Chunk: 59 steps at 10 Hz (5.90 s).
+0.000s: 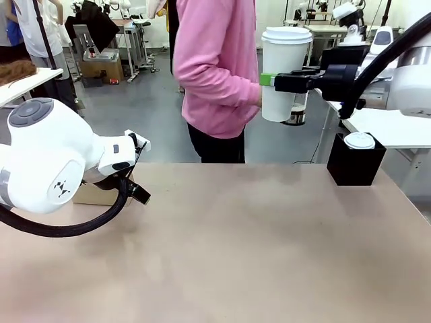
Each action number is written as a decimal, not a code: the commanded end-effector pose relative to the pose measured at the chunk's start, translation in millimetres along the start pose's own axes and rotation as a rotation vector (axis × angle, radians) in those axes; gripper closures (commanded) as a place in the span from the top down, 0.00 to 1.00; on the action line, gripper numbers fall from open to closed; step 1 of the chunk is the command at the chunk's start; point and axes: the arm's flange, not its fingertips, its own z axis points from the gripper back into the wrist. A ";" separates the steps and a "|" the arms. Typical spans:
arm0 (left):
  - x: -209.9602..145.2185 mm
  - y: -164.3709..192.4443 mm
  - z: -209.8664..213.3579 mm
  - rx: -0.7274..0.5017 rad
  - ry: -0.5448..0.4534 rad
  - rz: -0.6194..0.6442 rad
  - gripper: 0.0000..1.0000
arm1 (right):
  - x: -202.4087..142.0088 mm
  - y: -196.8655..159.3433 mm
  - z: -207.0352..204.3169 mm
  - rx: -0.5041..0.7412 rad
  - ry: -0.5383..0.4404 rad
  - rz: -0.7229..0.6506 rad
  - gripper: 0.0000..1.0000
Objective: Pour a drink into a cup and package it in a carrier.
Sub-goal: When a person places the Paper Cup Lid on the 600 ml Paper Cup , lift the 600 ml Paper Cup, then position the Cup Carrier in the center of the table.
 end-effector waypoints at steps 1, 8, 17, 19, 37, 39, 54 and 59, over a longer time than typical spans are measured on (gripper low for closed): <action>-0.4 0.4 0.3 -0.001 0.000 0.001 1.00 | 2.1 0.0 -7.0 0.003 -0.011 -0.006 0.80; -0.4 0.4 0.3 -0.001 0.000 0.001 1.00 | 2.1 0.0 -7.0 0.003 -0.011 -0.006 0.80; 100.8 28.0 179.2 0.100 0.037 0.311 1.00 | 2.1 0.0 -7.0 0.003 -0.011 -0.006 0.80; 111.9 65.0 181.3 0.120 0.053 0.398 1.00 | 2.1 0.0 -7.0 0.003 -0.011 -0.006 0.80; 114.3 198.6 82.8 0.053 0.299 0.648 1.00 | 2.1 0.0 -7.0 0.003 -0.011 -0.006 0.80; 111.9 199.3 70.8 0.050 0.321 0.649 1.00 | 2.1 0.0 -7.0 0.003 -0.011 -0.006 0.80; 106.7 196.8 62.4 0.075 0.330 0.644 0.00 | 2.1 0.0 -7.0 0.003 -0.011 -0.006 0.80; 118.7 187.7 86.8 0.094 0.328 0.677 0.02 | 2.1 0.0 -7.0 0.003 -0.011 -0.006 0.80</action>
